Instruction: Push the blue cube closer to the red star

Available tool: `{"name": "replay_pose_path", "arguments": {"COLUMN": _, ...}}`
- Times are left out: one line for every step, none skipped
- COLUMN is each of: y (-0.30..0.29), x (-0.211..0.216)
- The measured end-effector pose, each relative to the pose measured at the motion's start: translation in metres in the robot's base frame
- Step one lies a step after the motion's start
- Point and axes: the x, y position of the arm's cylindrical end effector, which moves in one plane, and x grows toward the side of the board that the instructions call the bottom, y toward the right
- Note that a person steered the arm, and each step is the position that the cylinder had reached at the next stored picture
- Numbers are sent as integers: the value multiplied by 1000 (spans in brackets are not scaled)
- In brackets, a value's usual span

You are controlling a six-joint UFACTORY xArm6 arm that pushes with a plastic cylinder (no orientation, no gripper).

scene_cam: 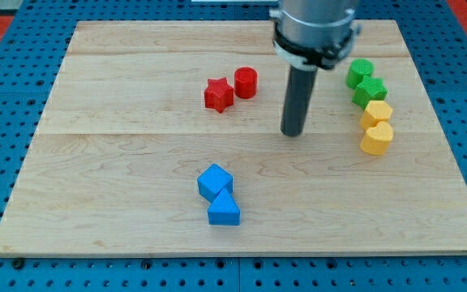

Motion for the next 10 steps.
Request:
{"name": "replay_pose_path", "arguments": {"y": 6, "x": -55}}
{"name": "replay_pose_path", "arguments": {"y": -50, "x": -87}}
{"name": "replay_pose_path", "arguments": {"y": -86, "x": -117}}
{"name": "replay_pose_path", "arguments": {"y": -56, "x": -123}}
{"name": "replay_pose_path", "arguments": {"y": -44, "x": -27}}
{"name": "replay_pose_path", "arguments": {"y": -18, "x": 83}}
{"name": "replay_pose_path", "arguments": {"y": -46, "x": 135}}
{"name": "replay_pose_path", "arguments": {"y": -52, "x": 155}}
{"name": "replay_pose_path", "arguments": {"y": -62, "x": 170}}
{"name": "replay_pose_path", "arguments": {"y": -93, "x": 161}}
